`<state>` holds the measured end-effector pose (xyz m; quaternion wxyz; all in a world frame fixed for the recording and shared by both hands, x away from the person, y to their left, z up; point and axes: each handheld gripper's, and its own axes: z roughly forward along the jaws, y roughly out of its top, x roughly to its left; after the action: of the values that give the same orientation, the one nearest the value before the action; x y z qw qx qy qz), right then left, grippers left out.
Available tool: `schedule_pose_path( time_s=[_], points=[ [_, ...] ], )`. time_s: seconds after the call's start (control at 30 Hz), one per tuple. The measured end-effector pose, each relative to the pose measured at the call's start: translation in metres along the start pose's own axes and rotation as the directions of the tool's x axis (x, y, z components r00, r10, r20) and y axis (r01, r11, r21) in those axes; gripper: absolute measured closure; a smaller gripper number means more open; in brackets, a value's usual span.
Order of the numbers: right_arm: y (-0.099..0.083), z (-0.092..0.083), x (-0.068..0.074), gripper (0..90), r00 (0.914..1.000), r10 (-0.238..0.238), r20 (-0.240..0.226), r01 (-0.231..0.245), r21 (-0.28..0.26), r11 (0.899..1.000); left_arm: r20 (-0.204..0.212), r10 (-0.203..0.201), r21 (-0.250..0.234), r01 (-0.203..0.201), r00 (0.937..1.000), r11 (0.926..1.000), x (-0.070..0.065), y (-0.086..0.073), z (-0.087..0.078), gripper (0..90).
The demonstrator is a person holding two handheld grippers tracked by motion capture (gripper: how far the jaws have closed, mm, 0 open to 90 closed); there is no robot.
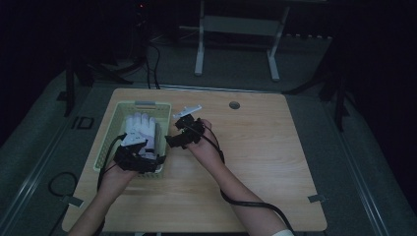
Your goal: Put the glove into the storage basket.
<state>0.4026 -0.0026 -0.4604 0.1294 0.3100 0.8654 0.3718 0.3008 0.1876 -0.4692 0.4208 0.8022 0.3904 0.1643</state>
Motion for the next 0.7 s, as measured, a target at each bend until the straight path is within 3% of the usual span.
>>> schedule_pose_path(
  time_s=[0.27,0.43,0.47,0.7],
  points=[
    [-0.023,-0.011,-0.009,14.1,1.0,-0.003,-0.001,0.003,-0.001,1.0,0.045,0.037,-0.002,-0.037,0.9983,0.9993,-0.034,-0.002,0.013,8.6],
    [-0.035,-0.015,-0.015,14.2,1.0,0.001,0.007,-0.001,0.001,1.0,0.073,0.026,-0.002,-0.026,0.997,0.9997,-0.041,-0.004,0.018,8.6],
    [-0.04,-0.016,-0.017,14.2,1.0,0.007,0.005,-0.007,0.007,1.0,0.084,0.039,-0.004,-0.039,0.9957,0.9992,-0.049,-0.005,0.022,8.7],
    [-0.061,-0.018,-0.024,14.1,0.9998,0.017,0.006,-0.017,0.022,1.0,0.12,0.052,-0.018,-0.05,0.9914,0.9986,-0.065,-0.007,0.03,8.8]
  ],
)
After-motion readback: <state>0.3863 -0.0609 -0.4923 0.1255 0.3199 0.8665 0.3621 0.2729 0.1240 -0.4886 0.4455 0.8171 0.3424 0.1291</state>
